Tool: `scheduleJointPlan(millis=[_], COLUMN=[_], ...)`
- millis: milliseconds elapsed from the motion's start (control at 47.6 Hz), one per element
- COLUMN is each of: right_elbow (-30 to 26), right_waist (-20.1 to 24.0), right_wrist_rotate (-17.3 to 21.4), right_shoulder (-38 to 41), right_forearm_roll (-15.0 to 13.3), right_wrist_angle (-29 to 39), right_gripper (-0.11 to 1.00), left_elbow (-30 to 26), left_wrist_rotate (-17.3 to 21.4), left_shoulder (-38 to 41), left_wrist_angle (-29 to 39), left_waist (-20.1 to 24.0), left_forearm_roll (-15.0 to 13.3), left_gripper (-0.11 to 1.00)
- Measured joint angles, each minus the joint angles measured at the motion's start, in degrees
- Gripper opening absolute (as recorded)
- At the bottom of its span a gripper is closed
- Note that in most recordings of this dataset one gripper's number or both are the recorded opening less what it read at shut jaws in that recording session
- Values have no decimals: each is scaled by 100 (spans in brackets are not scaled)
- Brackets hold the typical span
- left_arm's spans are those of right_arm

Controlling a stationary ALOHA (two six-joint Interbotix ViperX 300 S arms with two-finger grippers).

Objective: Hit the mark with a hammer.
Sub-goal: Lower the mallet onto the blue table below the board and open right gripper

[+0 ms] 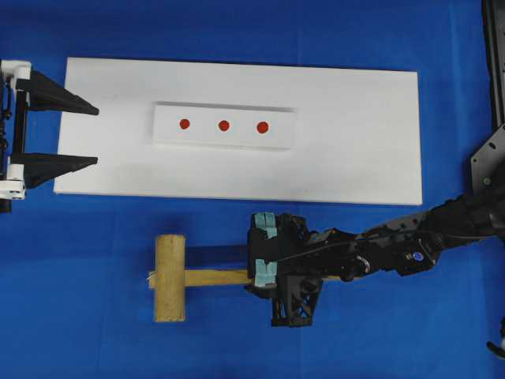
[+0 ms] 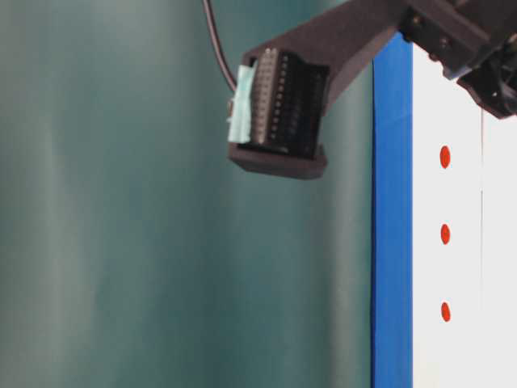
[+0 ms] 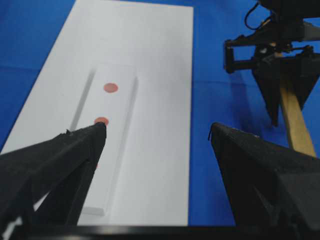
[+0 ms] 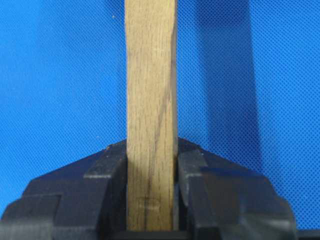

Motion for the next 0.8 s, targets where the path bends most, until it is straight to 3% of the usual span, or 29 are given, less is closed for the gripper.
scheduleJointPlan(millis=[567,651,798], right_elbow=[-9,-9,-62], right_waist=[-70,-79,-79], right_wrist_rotate=[0,0,-9], right_shoulder=[0,0,-9], right_forearm_roll=[70,132,158], right_wrist_angle=[62,53,44], right_gripper=[8,22,62], left_elbow=[9,0,26], left_wrist_rotate=[0,0,0], left_shoulder=[-9,-9,-9], left_wrist_angle=[0,0,9], left_waist=[9,9,9], left_forearm_roll=[0,0,0], left_gripper=[82,82,82])
